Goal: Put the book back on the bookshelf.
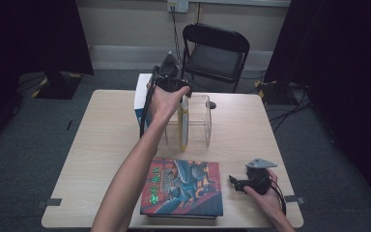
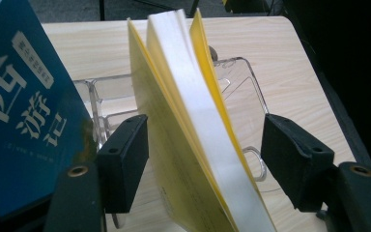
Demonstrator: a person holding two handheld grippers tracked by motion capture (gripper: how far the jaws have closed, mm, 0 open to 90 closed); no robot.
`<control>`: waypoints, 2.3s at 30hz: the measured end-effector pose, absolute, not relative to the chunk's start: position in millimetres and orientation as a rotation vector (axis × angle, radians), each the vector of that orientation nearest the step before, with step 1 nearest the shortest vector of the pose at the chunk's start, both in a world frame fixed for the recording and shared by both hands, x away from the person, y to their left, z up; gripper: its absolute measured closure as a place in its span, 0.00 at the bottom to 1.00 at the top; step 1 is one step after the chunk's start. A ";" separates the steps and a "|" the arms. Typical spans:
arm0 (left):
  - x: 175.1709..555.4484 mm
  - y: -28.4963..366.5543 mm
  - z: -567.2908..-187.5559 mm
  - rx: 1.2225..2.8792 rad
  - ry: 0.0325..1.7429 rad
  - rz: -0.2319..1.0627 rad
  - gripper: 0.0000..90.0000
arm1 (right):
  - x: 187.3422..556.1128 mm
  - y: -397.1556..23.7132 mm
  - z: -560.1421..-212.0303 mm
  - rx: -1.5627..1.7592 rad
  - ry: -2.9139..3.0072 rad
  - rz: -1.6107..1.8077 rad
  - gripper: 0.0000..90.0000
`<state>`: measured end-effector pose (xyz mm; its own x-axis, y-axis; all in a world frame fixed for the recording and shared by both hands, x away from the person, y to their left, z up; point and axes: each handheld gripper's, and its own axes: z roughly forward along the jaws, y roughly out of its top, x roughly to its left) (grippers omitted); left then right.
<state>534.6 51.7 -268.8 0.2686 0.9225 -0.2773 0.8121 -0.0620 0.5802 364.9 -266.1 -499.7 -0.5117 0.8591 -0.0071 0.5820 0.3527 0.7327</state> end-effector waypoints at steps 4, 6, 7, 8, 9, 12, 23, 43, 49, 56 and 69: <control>532.8 56.0 -268.2 1.913 1.572 0.246 0.38 | 364.8 -266.1 -499.6 1.263 2.229 0.965 0.15; 533.3 59.9 -272.1 1.926 1.580 0.215 0.39 | 364.8 -266.1 -499.6 1.262 2.229 0.966 0.14; 533.6 61.9 -274.1 1.936 1.599 0.224 0.41 | 364.9 -266.2 -499.6 1.262 2.230 0.966 0.14; 534.1 63.4 -276.1 1.939 1.608 0.237 0.42 | 364.9 -266.2 -499.6 1.262 2.230 0.965 0.14; 535.0 65.9 -278.1 1.955 1.610 0.228 0.51 | 364.8 -266.1 -499.6 1.263 2.230 0.965 0.14; 535.7 73.2 -282.0 1.966 1.647 0.260 0.57 | 364.8 -266.1 -499.6 1.263 2.228 0.964 0.15; 531.4 84.9 -283.0 1.930 1.598 0.273 0.53 | 365.3 -265.8 -499.6 1.260 2.230 0.964 0.14; 483.0 113.2 -265.6 1.841 1.262 0.386 0.39 | 365.2 -265.5 -499.6 1.264 2.228 0.963 0.14; 451.0 113.7 -267.4 1.825 1.100 0.457 0.37 | 365.1 -265.4 -499.6 1.264 2.228 0.962 0.14; 418.8 125.7 -284.5 1.816 0.973 0.437 0.43 | 364.9 -265.1 -499.5 1.267 2.226 0.960 0.15; 357.3 165.6 -375.4 1.843 1.036 0.412 0.48 | 362.8 -262.7 -465.0 1.272 2.195 1.145 0.23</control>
<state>357.3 165.6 -375.4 0.5846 0.7977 -0.1479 0.4783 -0.1916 0.8570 362.8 -262.7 -465.0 -0.5322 0.8421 0.0876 0.5534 0.2678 0.7887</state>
